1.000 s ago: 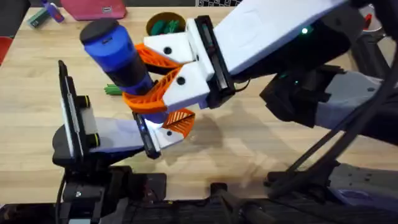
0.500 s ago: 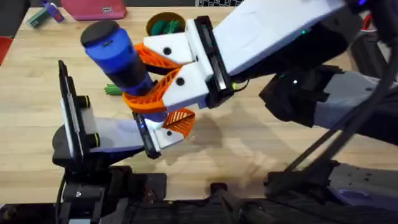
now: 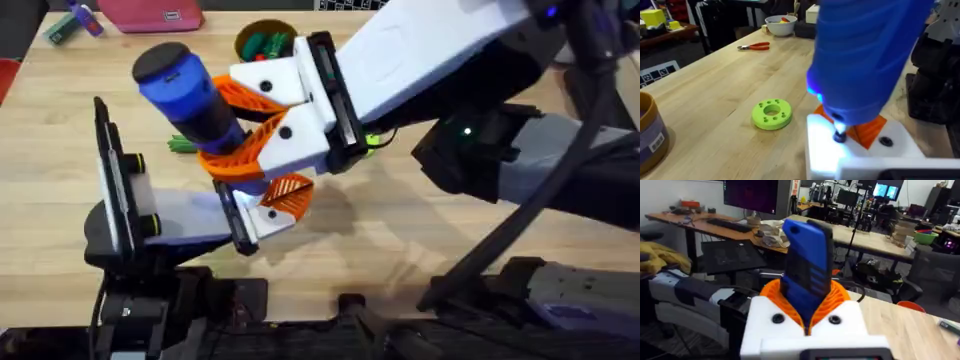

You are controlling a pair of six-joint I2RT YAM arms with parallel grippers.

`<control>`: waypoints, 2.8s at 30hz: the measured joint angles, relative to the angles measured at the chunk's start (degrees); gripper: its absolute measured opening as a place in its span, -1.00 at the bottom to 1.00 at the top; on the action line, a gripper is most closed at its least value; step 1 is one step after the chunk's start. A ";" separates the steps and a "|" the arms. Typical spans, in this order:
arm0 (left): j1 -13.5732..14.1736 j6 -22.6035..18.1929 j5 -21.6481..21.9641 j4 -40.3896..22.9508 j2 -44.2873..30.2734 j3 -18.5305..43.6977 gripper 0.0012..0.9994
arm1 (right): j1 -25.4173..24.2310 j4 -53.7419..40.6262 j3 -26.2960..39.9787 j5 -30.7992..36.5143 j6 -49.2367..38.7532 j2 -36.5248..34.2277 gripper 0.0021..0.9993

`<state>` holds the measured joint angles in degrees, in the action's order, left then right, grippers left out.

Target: Pick up the gripper from the table and insert it into the empty holder that is missing its gripper. Then pick up a screw, insert it into the mounting hole, and use the screwdriver to tighten it. Finally, clean up the table by picking up the vegetable and placing it into the bucket.

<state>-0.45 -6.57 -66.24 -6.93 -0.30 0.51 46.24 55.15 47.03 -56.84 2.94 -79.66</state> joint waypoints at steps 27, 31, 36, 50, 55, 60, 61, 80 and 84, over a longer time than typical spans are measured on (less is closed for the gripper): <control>0.00 0.61 -0.02 -0.05 -0.02 0.00 -0.98 | 0.00 -2.99 0.61 0.17 -1.09 -0.01 -0.95; 0.00 0.61 -0.02 -0.05 -0.02 0.00 -0.98 | 0.00 -2.59 0.61 0.15 -1.29 -0.02 -0.95; 0.00 0.59 -0.02 -0.03 -0.02 0.00 -0.98 | 0.00 -2.03 0.61 0.00 -1.29 -0.13 -0.95; 0.00 0.53 -0.04 -0.12 0.00 0.11 -0.98 | -0.28 -16.59 8.55 -0.06 -1.75 -0.34 -0.95; 0.00 0.57 -0.04 -0.16 -0.01 0.11 -0.98 | -1.08 -17.65 15.36 0.07 -2.61 -0.13 -0.95; 0.00 0.57 -0.04 -0.16 -0.01 0.11 -0.98 | -1.43 -17.53 18.07 0.15 -3.02 1.00 -0.95; 0.00 0.57 -0.04 -0.16 -0.02 0.11 -0.98 | -1.56 -17.76 18.18 0.12 -3.04 1.08 -0.95; 0.00 0.57 -0.04 -0.16 -0.01 0.11 -0.98 | -18.92 -86.21 29.32 18.75 -29.37 1.08 -0.95; 0.00 0.57 -0.04 -0.16 -0.02 0.11 -0.98 | -20.43 -96.87 30.69 32.89 -43.16 1.06 -0.95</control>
<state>-0.45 -6.00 -66.28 -7.09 -0.32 0.62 25.81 -41.72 77.71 -23.95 -40.22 -78.60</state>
